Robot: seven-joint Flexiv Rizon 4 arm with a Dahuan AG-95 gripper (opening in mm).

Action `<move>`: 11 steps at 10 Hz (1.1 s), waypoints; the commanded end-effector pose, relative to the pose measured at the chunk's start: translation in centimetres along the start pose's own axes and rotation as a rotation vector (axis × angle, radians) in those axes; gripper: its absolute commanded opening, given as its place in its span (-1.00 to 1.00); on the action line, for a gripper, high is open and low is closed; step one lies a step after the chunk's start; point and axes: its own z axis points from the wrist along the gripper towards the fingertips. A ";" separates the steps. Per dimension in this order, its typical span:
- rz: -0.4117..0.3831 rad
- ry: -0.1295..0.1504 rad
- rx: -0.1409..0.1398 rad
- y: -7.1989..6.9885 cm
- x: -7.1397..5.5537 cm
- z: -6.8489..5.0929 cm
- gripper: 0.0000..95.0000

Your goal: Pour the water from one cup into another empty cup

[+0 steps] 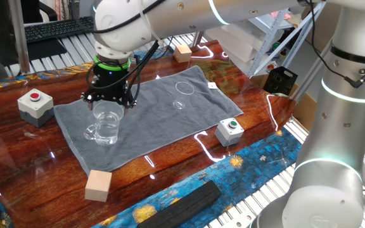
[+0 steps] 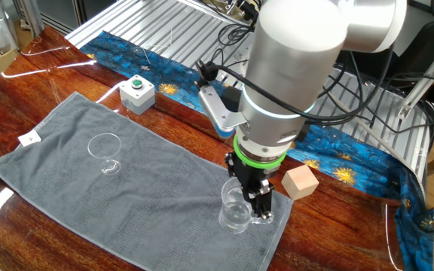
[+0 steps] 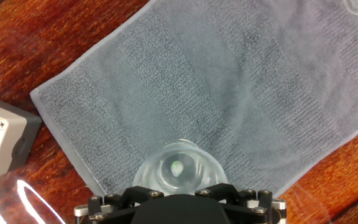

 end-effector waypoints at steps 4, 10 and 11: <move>0.012 0.007 -0.015 -0.2 -0.3 0.3 1.00; 0.025 0.005 -0.028 0.0 -0.3 1.3 1.00; 0.027 0.002 -0.031 0.1 -0.4 1.6 1.00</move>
